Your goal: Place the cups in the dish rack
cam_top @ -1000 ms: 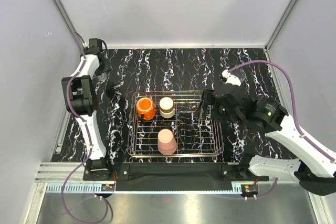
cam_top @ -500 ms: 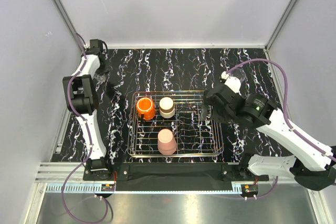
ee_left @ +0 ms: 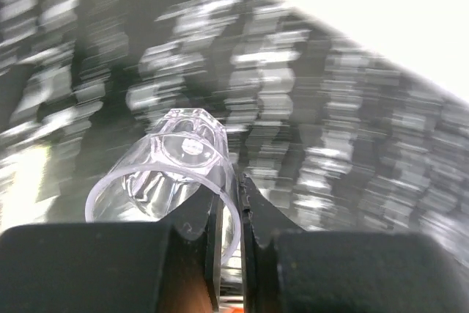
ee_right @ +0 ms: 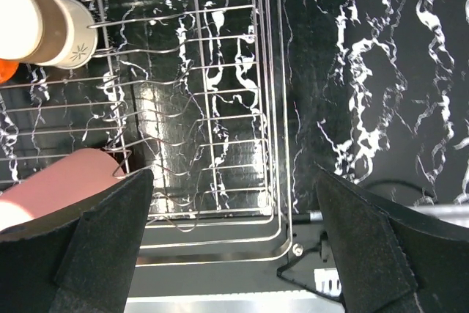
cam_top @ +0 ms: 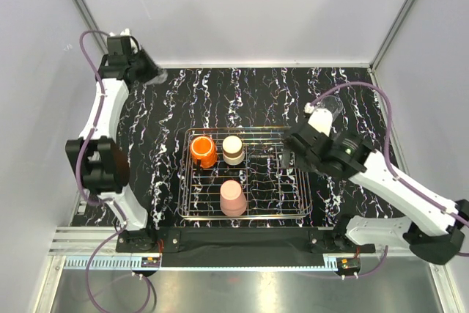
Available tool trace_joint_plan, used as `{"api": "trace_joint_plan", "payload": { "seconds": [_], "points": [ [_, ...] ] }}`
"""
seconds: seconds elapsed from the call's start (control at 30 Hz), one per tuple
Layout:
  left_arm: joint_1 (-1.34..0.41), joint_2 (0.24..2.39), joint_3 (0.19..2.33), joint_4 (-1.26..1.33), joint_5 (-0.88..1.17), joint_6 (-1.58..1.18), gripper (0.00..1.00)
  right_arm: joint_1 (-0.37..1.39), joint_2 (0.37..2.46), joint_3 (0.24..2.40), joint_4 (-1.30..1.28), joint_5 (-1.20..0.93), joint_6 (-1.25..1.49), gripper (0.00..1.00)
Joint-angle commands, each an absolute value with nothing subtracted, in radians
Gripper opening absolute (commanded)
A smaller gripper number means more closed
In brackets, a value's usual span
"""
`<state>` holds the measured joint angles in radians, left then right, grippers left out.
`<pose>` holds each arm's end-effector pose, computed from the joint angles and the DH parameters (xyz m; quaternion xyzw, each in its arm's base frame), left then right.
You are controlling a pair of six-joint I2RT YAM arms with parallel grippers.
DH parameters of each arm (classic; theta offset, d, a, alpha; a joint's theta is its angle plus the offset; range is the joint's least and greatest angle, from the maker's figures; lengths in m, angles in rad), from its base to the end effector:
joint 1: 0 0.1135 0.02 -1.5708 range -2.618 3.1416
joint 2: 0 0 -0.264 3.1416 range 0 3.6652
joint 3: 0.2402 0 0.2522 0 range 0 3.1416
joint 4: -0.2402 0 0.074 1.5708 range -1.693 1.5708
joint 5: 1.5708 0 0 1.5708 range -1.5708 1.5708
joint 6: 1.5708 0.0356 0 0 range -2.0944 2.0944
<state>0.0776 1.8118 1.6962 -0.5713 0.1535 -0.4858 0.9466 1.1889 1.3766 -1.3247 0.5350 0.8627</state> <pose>0.4168 0.0270 0.3320 -0.2190 0.8749 -0.1543 0.4035 0.1287 0.1477 0.3682 0.0173 0.9434 0.0037 0.3312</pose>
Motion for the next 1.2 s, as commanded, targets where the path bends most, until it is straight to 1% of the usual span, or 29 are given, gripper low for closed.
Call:
{"api": "trace_joint_plan", "payload": {
  "seconds": [0.0, 0.07, 0.1, 0.17, 0.2, 0.27, 0.3, 0.37, 0.4, 0.47, 0.5, 0.53, 0.6, 0.7, 0.73, 0.9, 1.0, 1.03, 1.07, 1.17],
  "points": [
    [0.032, 1.704, 1.694, -0.375, 0.537, -0.57, 0.0, 0.951, 1.068, 1.296, -1.187, 0.552, 0.803, 1.0],
    [0.022, 1.687, 1.659, -0.283, 0.668, -0.681, 0.0, 0.951, 1.006, 1.237, -1.099, 0.525, 0.759, 1.0],
    [0.006, 1.662, 1.638, -0.17, 0.764, -0.766, 0.0, 0.951, 0.991, 1.226, -1.047, 0.522, 0.756, 1.0],
    [0.005, 1.634, 1.583, -0.031, 0.837, -0.863, 0.0, 0.951, 0.962, 1.229, -1.023, 0.523, 0.761, 1.0],
    [-0.017, 1.611, 1.518, 0.144, 0.901, -0.99, 0.0, 0.951, 0.96, 1.238, -1.006, 0.514, 0.759, 1.0],
    [-0.024, 1.597, 1.45, 0.365, 0.951, -1.148, 0.0, 0.95, 0.971, 1.268, -0.971, 0.445, 0.723, 1.0],
    [-0.037, 1.598, 1.384, 0.6, 0.983, -1.311, 0.0, 0.95, 0.98, 1.278, -0.935, 0.425, 0.719, 1.0],
    [-0.049, 1.609, 1.333, 0.826, 1.0, -1.479, 0.0, 0.95, 0.992, 1.301, -0.899, 0.368, 0.713, 1.0],
    [-0.063, 1.629, 1.31, 1.079, 1.0, -1.647, 0.0, 0.95, 1.008, 1.304, -0.844, 0.341, 0.707, 1.0],
    [-0.08, 1.652, 1.279, 1.28, 0.997, -1.791, 0.0, 0.942, 1.026, 1.318, -0.781, 0.243, 0.692, 1.0],
    [-0.1, 1.675, 1.281, 1.431, 0.993, -1.896, 0.0, 0.937, 1.041, 1.322, -0.728, 0.209, 0.687, 1.0],
    [-0.11, 1.683, 1.298, 1.489, 0.994, -1.931, 0.0, 0.931, 1.069, 1.333, -0.706, 0.151, 0.687, 1.0],
    [-0.155, 1.675, 1.318, 1.529, 1.023, -1.936, 0.0, 0.917, 1.091, 1.341, -0.636, 0.1, 0.693, 1.0],
    [-0.228, 1.635, 1.351, 1.476, 1.09, -1.847, 0.0, 0.896, 1.108, 1.356, -0.58, 0.057, 0.761, 1.0],
    [-0.245, 1.622, 1.344, 1.473, 1.097, -1.829, 0.0, 0.89, 1.104, 1.365, -0.577, 0.064, 0.829, 1.0],
    [-0.351, 1.47, 1.195, 1.39, 1.114, -1.574, 0.0, 0.879, 1.036, 1.361, -0.535, 0.052, 1.038, 1.0],
    [-0.399, 1.398, 1.119, 1.407, 1.104, -1.475, 0.0, 0.877, 0.944, 1.295, -0.428, 0.052, 1.15, 0.97],
    [-0.406, 1.379, 1.106, 1.379, 1.104, -1.436, 0.0, 0.877, 0.919, 1.235, -0.384, 0.04, 1.196, 0.96],
    [-0.419, 1.343, 1.094, 1.323, 1.101, -1.398, 0.0, 0.877, 0.893, 1.204, -0.3, 0.034, 1.222, 0.96],
    [-0.445, 1.284, 1.078, 1.168, 1.088, -1.237, 0.0, 0.879, 0.85, 1.131, -0.168, -0.026, 1.287, 0.96]
  ]
}}
